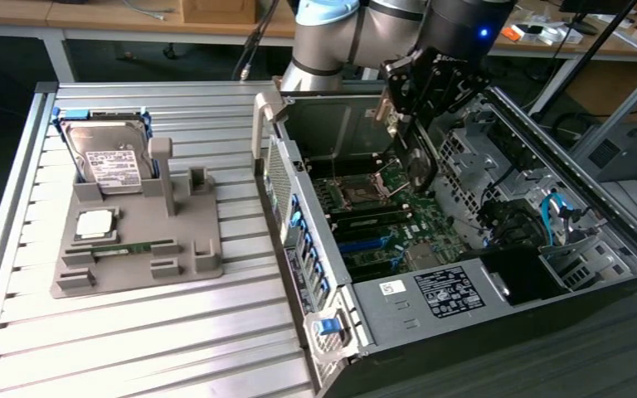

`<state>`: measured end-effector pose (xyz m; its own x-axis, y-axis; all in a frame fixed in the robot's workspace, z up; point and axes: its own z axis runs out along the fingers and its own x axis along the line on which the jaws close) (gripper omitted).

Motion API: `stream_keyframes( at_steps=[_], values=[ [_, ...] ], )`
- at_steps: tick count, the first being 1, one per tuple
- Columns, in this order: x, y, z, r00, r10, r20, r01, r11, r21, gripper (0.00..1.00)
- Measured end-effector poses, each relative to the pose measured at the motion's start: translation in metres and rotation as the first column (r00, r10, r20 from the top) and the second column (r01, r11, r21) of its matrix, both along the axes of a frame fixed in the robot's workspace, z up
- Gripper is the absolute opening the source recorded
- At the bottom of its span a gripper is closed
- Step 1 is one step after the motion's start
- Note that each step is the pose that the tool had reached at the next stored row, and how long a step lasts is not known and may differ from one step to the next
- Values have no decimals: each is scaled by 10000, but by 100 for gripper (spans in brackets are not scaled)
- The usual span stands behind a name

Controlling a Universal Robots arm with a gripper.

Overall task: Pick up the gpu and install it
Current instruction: 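Pick up the gpu and move the gpu toward the slot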

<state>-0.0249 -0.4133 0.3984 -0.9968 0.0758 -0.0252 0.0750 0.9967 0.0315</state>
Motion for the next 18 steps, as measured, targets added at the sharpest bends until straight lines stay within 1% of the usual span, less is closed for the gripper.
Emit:
stream_keyframes(
  at_steps=[18],
  values=[
    [171,0,-36,10000,-1,-1,1,10000,-11,27]
  ],
)
